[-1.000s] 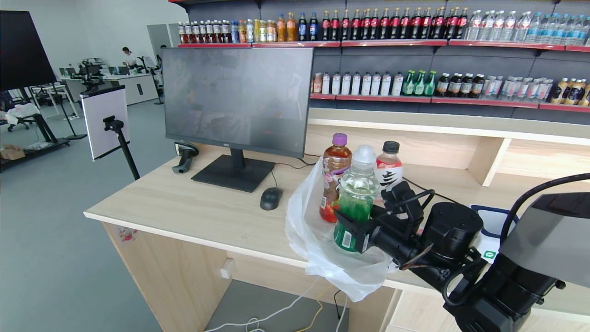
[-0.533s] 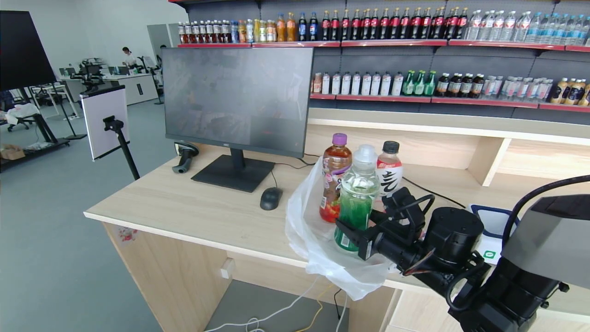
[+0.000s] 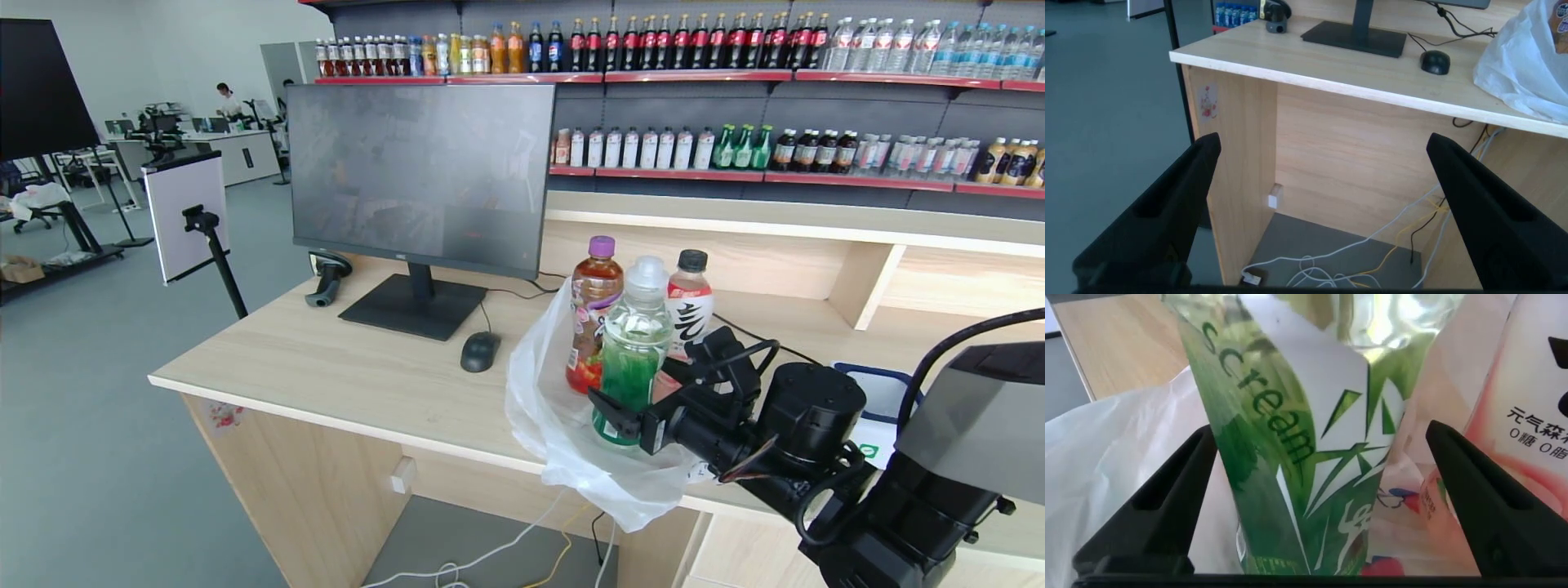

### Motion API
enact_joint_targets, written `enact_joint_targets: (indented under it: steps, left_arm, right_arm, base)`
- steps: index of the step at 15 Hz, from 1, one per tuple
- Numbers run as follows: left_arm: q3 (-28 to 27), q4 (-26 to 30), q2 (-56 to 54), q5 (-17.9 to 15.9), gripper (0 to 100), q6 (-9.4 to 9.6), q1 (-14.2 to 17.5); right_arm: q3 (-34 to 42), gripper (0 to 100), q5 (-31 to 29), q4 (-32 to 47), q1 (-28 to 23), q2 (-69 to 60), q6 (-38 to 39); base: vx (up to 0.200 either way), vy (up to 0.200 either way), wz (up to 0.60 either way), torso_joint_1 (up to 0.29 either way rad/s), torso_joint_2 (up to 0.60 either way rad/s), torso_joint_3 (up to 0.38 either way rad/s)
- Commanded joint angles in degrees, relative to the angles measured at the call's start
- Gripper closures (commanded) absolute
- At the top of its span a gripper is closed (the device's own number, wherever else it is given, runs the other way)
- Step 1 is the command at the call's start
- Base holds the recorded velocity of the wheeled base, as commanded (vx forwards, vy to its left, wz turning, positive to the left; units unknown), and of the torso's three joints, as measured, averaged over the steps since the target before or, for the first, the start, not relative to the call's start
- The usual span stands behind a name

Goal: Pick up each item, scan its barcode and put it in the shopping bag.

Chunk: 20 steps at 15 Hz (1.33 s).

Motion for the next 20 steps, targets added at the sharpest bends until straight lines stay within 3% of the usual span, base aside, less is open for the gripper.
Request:
enact_joint_targets:
  steps: [1,5,10,12,14,18,20]
  left_arm:
    - [0.0,0.0,0.0,0.0,0,-0.02,0.0]
    - [0.0,0.0,0.0,0.0,0,-0.02,0.0]
    - [0.0,0.0,0.0,0.0,0,-0.11,0.0]
    - [0.0,0.0,0.0,0.0,0,-0.02,0.0]
    - [0.0,0.0,0.0,0.0,0,-0.11,0.0]
    - [0.0,0.0,0.0,0.0,0,-0.11,0.0]
    - [0.0,0.0,0.0,0.0,0,-0.11,0.0]
  right_arm:
    - [0.8,0,0.0,-0.1,0.0,-1.8,0.0]
    - [6.8,0,0.0,-0.1,-0.9,-9.3,0.0]
    - [28.5,0,0.1,-0.1,-5.6,-35.4,2.4]
    - [28.5,0,-1.1,2.3,-7.1,-44.3,2.7]
    - [28.5,0,-3.4,14.1,-7.5,-53.7,4.6]
    - [28.4,0,-3.2,56.5,-7.4,-84.8,-1.8]
    - [28.5,0,-3.2,73.4,-7.3,-98.0,-2.2]
  base:
    - [0.000,0.000,0.00,0.000,0.00,0.000]
    - [0.000,0.000,0.00,0.000,0.00,0.000]
    - [0.000,0.000,0.00,0.000,0.00,0.000]
    - [0.000,0.000,0.00,0.000,0.00,0.000]
    - [0.000,0.000,0.00,0.000,0.00,0.000]
    - [0.000,0.000,0.00,0.000,0.00,0.000]
    - [0.000,0.000,0.00,0.000,0.00,0.000]
